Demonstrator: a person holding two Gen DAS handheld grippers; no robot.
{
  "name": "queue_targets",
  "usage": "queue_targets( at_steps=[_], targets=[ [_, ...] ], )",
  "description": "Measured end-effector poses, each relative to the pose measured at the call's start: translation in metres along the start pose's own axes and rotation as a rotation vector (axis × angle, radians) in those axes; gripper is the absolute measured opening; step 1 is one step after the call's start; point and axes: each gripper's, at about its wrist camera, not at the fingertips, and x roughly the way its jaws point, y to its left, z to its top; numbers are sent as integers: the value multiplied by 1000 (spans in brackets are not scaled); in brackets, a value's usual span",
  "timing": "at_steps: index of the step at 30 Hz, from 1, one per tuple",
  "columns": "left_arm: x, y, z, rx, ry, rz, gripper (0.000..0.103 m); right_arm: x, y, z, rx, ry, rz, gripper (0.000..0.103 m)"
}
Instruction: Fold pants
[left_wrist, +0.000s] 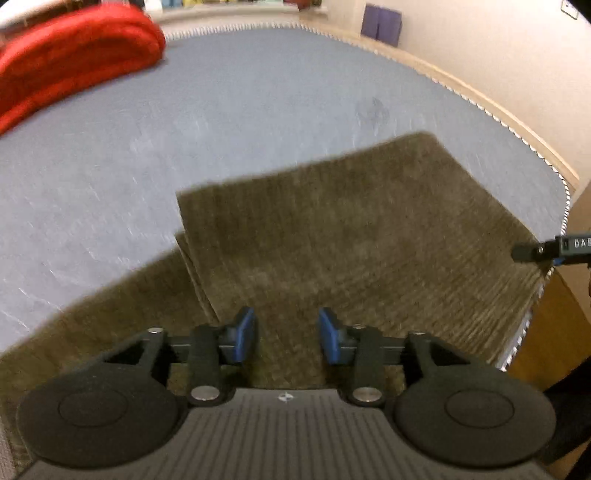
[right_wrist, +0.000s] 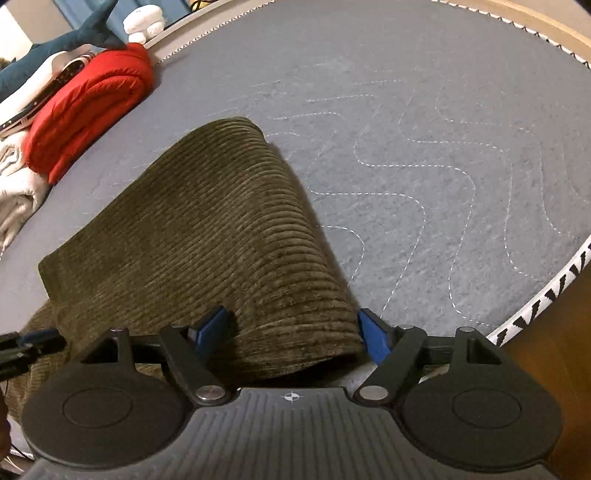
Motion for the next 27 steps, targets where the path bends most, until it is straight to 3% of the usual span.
queue_targets(
  at_steps=[4, 10, 11, 12, 15, 19, 21, 25, 27],
  targets=[
    [-12, 3, 5, -43, -73, 4, 56, -9, -4, -5, -24, -19, -14, 71],
    [-20, 5, 16, -103, -157, -4, 56, -26, 2, -7, -49, -76, -39, 38],
    [-23, 5, 18, -113, -170, -20, 61, -31, 8, -9, -74, -94, -40, 35],
    [-25, 4, 19, -125, -188, -40, 71, -37, 18, -12, -121, -126, -56, 33],
    [-38, -1, 25, -138, -239, -111, 81, -59, 61, -30, -340, -277, -118, 29],
    [-52, -6, 31, -190, -277, -316, 90, -83, 126, -74, -699, -504, -152, 28],
    [-55, -5, 33, -229, -287, -415, 99, -91, 154, -101, -869, -591, -134, 28],
    [-61, -2, 37, -289, -304, -564, 101, -92, 193, -150, -1130, -668, -86, 28],
    [-64, 1, 38, -298, -307, -556, 102, -90, 207, -171, -1229, -683, -64, 28]
  ],
)
